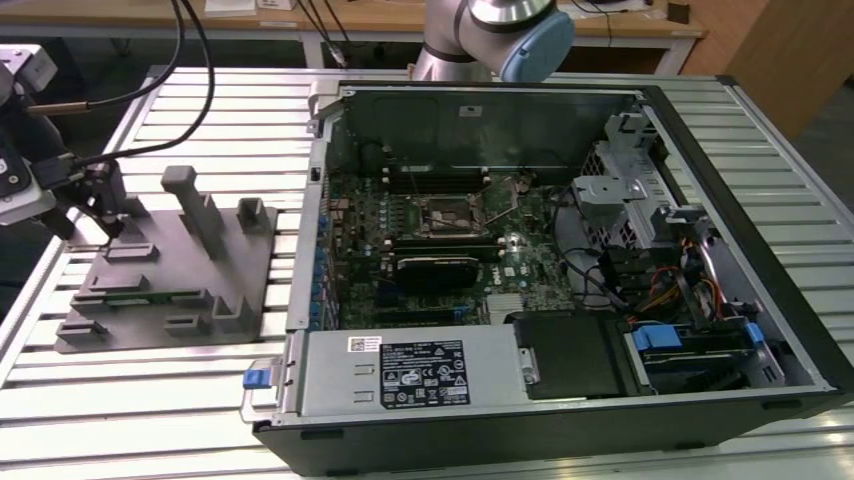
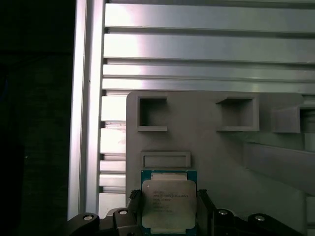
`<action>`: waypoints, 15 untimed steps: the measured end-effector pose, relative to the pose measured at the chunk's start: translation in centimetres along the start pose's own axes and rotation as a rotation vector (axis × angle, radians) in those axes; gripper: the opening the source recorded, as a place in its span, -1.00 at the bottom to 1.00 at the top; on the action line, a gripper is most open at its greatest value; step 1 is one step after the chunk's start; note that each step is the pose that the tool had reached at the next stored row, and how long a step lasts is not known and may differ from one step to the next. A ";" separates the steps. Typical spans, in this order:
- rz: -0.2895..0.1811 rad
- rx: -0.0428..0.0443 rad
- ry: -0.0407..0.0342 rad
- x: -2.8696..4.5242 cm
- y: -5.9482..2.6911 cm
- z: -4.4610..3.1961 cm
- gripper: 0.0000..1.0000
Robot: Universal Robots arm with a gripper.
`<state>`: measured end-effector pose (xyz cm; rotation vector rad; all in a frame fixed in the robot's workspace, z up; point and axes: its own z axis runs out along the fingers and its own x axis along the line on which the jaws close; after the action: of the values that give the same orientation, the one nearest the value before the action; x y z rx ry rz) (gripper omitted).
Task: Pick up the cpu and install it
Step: 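Pick up the cpu and move it towards the insertion slot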
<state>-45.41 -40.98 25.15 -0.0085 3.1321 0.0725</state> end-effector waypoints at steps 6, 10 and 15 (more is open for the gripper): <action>0.000 -0.0001 0.0000 0.00 0.01 -0.23 0.07; 0.000 -0.0001 -0.0001 -0.01 0.02 -0.40 0.07; 0.000 0.0000 -0.0001 -0.01 0.03 -0.60 0.07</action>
<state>-45.41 -40.98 25.75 -0.0086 3.1320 0.0726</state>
